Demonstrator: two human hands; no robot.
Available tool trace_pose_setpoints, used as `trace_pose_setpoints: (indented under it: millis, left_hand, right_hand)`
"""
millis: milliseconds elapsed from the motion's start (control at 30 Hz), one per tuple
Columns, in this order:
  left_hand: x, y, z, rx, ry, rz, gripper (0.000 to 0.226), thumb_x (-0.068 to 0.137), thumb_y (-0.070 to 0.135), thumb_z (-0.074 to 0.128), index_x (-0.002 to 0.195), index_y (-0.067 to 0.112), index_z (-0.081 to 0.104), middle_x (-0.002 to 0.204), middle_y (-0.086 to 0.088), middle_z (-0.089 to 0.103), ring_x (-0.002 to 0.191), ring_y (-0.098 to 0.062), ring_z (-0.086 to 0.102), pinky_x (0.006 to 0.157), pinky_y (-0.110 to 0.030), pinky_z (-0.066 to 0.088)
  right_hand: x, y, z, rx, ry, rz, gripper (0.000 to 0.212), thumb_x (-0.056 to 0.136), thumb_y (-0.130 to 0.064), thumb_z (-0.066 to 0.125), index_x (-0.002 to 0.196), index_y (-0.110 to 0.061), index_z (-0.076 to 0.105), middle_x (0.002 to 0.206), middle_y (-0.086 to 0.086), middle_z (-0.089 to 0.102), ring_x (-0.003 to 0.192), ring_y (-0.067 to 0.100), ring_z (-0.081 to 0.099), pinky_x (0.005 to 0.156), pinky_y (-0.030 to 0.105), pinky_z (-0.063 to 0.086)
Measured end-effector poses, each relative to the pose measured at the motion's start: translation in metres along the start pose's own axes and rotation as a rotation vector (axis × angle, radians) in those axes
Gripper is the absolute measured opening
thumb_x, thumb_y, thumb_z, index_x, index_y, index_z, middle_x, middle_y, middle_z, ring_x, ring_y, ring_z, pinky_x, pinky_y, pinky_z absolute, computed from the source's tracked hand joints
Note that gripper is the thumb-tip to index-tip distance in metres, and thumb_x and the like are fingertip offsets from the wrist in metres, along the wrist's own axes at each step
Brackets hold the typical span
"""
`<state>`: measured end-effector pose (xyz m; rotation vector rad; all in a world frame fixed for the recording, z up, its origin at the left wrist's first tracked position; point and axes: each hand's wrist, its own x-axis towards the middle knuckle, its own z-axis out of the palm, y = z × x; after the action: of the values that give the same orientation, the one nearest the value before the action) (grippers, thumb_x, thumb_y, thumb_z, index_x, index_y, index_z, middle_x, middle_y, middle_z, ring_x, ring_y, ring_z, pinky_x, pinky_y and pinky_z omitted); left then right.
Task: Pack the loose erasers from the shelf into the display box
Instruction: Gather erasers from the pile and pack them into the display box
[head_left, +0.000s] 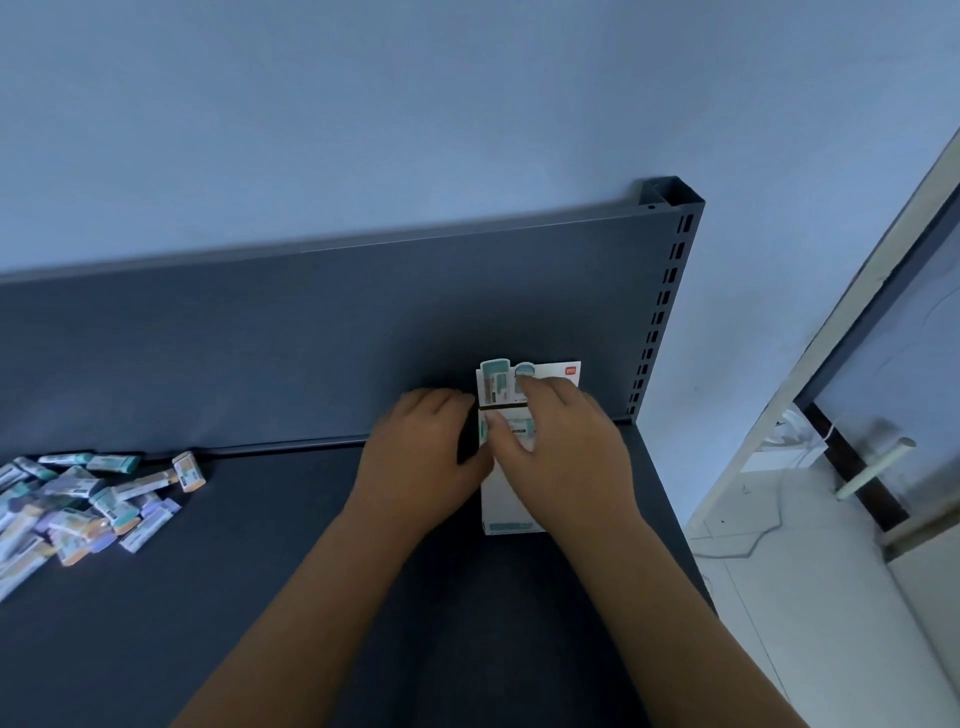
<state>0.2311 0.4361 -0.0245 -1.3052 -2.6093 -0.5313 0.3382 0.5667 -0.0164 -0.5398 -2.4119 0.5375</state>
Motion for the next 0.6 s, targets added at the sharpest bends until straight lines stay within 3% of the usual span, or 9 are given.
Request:
trace_pose_setpoints:
  millis: [100, 333, 467, 600]
  left_hand:
    - [-0.016, -0.011, -0.015, 0.072, 0.000, -0.049, 0.062, 0.085, 0.056, 0.046, 0.124, 0.013, 0.066, 0.122, -0.004, 0.069, 0.113, -0.025, 0.062, 0.094, -0.041, 0.052]
    - [-0.052, -0.070, -0.043, 0.075, -0.010, -0.113, 0.067, 0.085, 0.057, 0.036, 0.127, 0.013, 0.065, 0.127, -0.003, 0.067, 0.115, -0.026, 0.061, 0.094, -0.041, 0.050]
    - [-0.081, -0.138, -0.058, 0.043, 0.025, -0.129, 0.054, 0.084, 0.052, 0.039, 0.110, 0.015, 0.069, 0.111, -0.002, 0.069, 0.101, -0.027, 0.062, 0.079, -0.041, 0.054]
    - [-0.114, -0.225, -0.080, 0.033, -0.001, -0.127, 0.049, 0.083, 0.051, 0.038, 0.100, 0.016, 0.068, 0.101, -0.001, 0.067, 0.096, -0.027, 0.059, 0.077, -0.043, 0.053]
  right_hand:
    - [-0.003, -0.021, 0.004, 0.007, -0.057, -0.011, 0.052, 0.091, -0.056, 0.046, 0.121, -0.017, 0.063, 0.115, 0.000, 0.065, 0.104, 0.021, 0.060, 0.085, 0.038, 0.052]
    - [-0.016, -0.086, 0.040, -0.022, -0.130, -0.038, 0.052, 0.091, -0.056, 0.049, 0.125, -0.020, 0.062, 0.118, -0.003, 0.063, 0.107, 0.019, 0.059, 0.085, 0.034, 0.052]
    - [-0.023, -0.144, 0.083, -0.038, -0.160, -0.062, 0.047, 0.093, -0.051, 0.054, 0.123, -0.017, 0.064, 0.117, 0.000, 0.063, 0.108, 0.020, 0.056, 0.087, 0.034, 0.050]
    - [-0.035, -0.221, 0.142, 0.003, -0.237, -0.025, 0.044, 0.096, -0.049, 0.053, 0.125, -0.018, 0.061, 0.119, -0.001, 0.061, 0.109, 0.018, 0.054, 0.089, 0.036, 0.050]
